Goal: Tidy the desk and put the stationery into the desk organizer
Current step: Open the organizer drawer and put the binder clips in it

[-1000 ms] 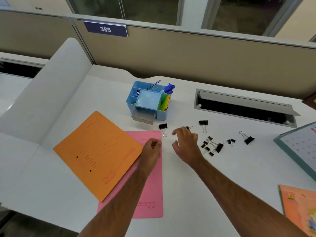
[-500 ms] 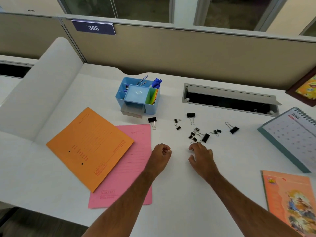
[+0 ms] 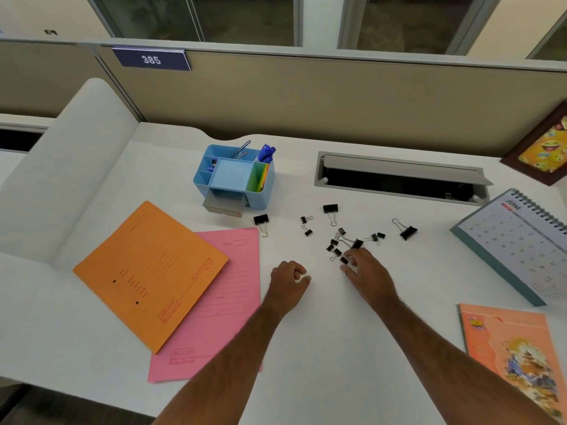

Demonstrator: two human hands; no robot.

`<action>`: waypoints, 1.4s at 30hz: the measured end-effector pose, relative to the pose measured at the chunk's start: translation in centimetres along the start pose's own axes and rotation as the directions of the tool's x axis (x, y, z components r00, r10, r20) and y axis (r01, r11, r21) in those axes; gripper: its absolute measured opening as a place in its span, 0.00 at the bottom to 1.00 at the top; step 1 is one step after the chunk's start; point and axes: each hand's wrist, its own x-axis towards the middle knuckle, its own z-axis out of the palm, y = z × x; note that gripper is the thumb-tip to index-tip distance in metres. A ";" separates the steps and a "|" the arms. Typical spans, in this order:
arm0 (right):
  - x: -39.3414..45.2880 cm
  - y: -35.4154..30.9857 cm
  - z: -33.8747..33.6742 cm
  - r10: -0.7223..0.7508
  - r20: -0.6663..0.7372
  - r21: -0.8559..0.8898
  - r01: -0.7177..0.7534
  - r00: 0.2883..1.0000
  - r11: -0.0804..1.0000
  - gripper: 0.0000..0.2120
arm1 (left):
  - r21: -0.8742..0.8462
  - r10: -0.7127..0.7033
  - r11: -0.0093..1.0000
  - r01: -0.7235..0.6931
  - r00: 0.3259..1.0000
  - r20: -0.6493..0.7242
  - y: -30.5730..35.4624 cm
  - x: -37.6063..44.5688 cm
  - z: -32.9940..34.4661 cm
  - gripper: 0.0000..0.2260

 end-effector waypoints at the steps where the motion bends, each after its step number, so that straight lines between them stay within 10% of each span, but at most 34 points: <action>1: 0.1 0.0 0.0 -0.005 -0.001 -0.022 0.005 1.000 1.000 0.13 | 0.024 0.012 1.000 -0.012 1.000 0.004 0.2 0.1 0.0 0.06; 20: -1.1 1.2 -0.4 0.029 -0.066 -0.007 -0.030 0.997 1.000 0.12 | 0.267 0.283 0.903 -0.337 0.933 0.220 4.0 4.4 1.0 0.23; 42: 2.8 -1.1 -2.4 0.018 -0.164 0.093 -0.002 0.986 0.996 0.11 | 0.406 0.379 0.811 -0.422 0.906 0.187 4.0 5.6 0.2 0.13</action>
